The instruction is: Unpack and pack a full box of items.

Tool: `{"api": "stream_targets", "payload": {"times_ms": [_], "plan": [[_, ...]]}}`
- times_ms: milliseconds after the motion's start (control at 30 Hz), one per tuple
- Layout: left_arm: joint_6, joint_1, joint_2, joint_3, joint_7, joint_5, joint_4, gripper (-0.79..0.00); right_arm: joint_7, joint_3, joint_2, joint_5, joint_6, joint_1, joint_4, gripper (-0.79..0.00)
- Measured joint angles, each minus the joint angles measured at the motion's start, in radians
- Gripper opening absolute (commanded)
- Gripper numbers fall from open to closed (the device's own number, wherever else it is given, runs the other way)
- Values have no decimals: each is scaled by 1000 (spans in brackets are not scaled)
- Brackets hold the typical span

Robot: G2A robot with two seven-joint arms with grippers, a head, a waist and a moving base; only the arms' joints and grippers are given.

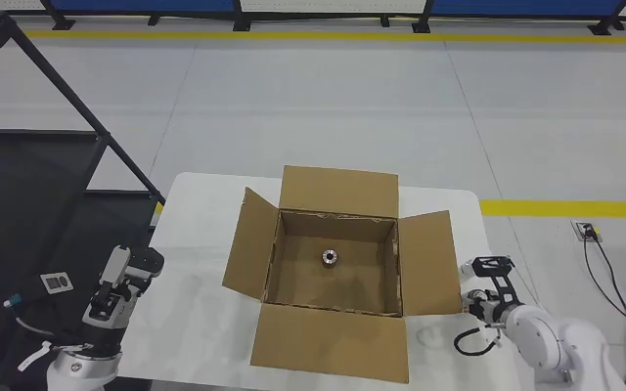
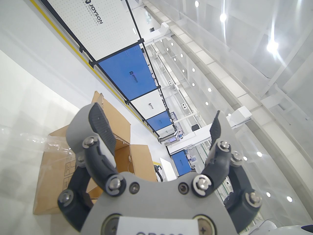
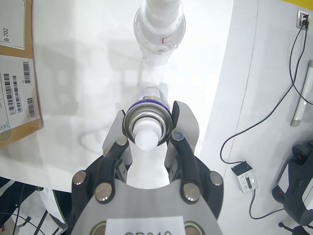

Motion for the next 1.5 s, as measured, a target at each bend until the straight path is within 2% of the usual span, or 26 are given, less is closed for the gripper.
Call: {"api": "stream_targets", "payload": {"times_ms": [33, 167, 233, 367, 400, 500, 567, 633, 700, 867, 1000, 1067, 1200, 1333, 1500], "plan": [[0, 0, 0, 0, 0, 0, 0, 0, -1, -2, 0, 2, -2, 2, 5, -573], [0, 0, 0, 0, 0, 0, 0, 0, -5, -3, 1, 8, 1, 1, 10, -422], [0, 0, 0, 0, 0, 0, 0, 0, -15, 7, 2, 15, 11, -7, -2, -382], [0, 0, 0, 0, 0, 0, 0, 0, -83, 81, 3, 66, 56, -63, -117, -58], [0, 0, 0, 0, 0, 0, 0, 0, -100, 105, 3, 81, 66, -81, -157, -9], [0, 0, 0, 0, 0, 0, 0, 0, -155, 186, 2, 135, 109, -144, -332, 0], [0, 0, 0, 0, 0, 0, 0, 0, -186, 223, 0, 181, 103, -183, -470, 0], [0, 0, 0, 0, 0, 0, 0, 0, -172, 229, 2, 172, 94, -198, -592, 0], [0, 0, 0, 0, 0, 0, 0, 0, -168, 200, 6, 141, 67, -165, -646, 0], [0, 0, 0, 0, 0, 0, 0, 0, -108, 10, 13, 98, -13, 26, -612, 0], [0, 0, 0, 0, 0, 0, 0, 0, 33, -191, 10, 56, -26, 184, -611, 0], [0, 0, 0, 0, 0, 0, 0, 0, 101, -315, 1, 36, -20, 276, -566, 0], [0, 0, 0, 0, 0, 0, 0, 0, 140, -540, -34, 41, 11, 472, -377, 0], [0, 0, 0, 0, 0, 0, 0, 0, 119, -745, -89, 86, 66, 655, -139, 0], [0, 0, 0, 0, 0, 0, 0, 0, 65, -919, -164, 160, 112, 811, 143, 0]]}}
